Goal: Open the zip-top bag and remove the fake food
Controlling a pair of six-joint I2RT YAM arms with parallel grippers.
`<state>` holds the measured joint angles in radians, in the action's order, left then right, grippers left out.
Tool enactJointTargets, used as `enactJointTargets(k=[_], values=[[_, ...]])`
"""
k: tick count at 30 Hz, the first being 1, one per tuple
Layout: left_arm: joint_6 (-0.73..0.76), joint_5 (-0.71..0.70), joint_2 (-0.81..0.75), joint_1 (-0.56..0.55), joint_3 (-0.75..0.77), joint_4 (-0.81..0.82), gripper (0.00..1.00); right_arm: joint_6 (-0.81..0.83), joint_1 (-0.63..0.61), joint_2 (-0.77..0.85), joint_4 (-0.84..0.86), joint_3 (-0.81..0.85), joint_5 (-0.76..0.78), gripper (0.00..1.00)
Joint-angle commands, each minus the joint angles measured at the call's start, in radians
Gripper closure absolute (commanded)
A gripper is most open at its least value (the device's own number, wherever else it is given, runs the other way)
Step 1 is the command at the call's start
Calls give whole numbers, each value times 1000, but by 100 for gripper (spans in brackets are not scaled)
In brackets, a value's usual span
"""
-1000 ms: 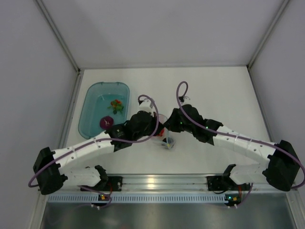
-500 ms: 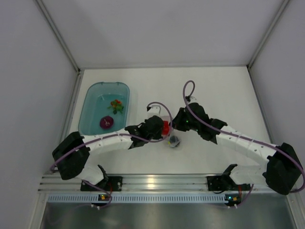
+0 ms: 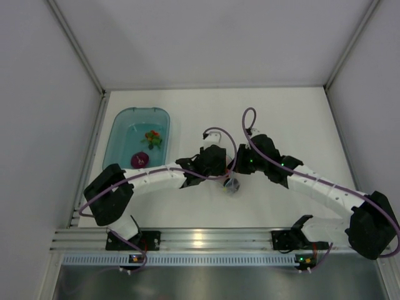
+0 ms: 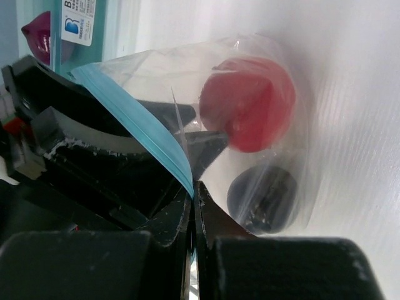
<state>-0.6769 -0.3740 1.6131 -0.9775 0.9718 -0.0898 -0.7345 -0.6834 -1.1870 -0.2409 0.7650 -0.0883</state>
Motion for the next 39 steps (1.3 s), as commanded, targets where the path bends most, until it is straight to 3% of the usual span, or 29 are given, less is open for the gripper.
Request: enactJointTargets(k=[1, 11, 13, 15, 21, 24, 28, 29, 32, 35, 39], values=[[5, -5, 4, -1, 57, 67, 45, 40, 22, 18, -1, -12, -36, 100], [31, -36, 148, -3, 154, 70, 37, 37, 76, 78, 34, -62, -152, 100], [30, -37, 175, -3, 159, 71, 30, 41, 90, 84, 34, -67, -165, 100], [36, -28, 195, -3, 174, 71, 16, 46, 97, 90, 34, -75, -180, 100], [54, 29, 294, -3, 241, 70, 11, 52, 128, 95, 44, -95, -211, 100], [42, 32, 309, -3, 234, 71, 19, 55, 145, 101, 45, -102, -215, 100], [39, 46, 282, -3, 214, 70, 54, 66, 160, 106, 34, -101, -196, 100], [34, 47, 271, -3, 211, 70, 68, 69, 160, 104, 34, -96, -189, 100], [39, 76, 214, -4, 193, 74, 88, 84, 160, 99, 25, -76, -169, 100], [77, 122, 163, -13, 182, 79, 100, 109, 160, 89, -3, -35, -145, 100], [115, 181, 104, -29, 163, 125, 100, 159, 160, 60, -73, 46, -91, 100]])
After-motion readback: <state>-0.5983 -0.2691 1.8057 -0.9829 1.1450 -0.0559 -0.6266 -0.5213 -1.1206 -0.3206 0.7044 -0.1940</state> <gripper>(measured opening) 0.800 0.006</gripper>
